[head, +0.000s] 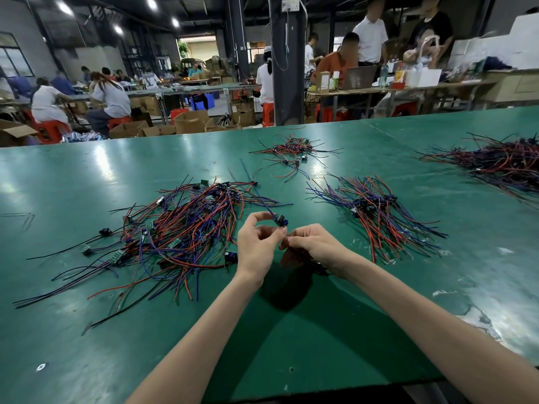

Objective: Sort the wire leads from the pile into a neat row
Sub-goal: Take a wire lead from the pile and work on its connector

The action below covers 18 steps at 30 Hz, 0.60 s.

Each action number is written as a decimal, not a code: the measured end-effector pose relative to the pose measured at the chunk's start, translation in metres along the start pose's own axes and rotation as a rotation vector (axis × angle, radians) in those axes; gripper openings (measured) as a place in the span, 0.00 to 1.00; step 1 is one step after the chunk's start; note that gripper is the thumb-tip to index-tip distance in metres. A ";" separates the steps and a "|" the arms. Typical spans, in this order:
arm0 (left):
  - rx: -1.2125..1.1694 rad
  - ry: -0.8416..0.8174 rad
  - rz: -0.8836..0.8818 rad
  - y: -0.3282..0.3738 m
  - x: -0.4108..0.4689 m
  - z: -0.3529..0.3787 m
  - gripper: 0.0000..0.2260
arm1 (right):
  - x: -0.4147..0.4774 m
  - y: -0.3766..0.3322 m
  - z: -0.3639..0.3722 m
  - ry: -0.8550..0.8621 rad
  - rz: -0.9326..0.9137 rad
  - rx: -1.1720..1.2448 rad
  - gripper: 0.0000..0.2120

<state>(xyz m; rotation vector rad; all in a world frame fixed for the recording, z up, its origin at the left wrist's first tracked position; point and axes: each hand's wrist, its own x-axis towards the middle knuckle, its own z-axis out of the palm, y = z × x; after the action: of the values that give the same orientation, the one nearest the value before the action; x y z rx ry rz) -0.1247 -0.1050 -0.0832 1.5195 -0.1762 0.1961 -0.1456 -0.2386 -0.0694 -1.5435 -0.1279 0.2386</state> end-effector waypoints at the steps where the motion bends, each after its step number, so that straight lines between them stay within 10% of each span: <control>1: 0.016 0.023 0.021 -0.002 0.000 0.001 0.14 | 0.001 0.000 0.001 0.002 0.003 -0.007 0.10; 18: -0.052 0.300 0.037 0.002 0.023 -0.022 0.13 | -0.001 -0.003 0.010 -0.004 0.039 -0.277 0.13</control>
<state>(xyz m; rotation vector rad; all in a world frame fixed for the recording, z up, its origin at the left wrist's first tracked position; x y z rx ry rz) -0.1034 -0.0823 -0.0769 1.4174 0.0292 0.4424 -0.1483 -0.2295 -0.0657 -1.8225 -0.1388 0.2632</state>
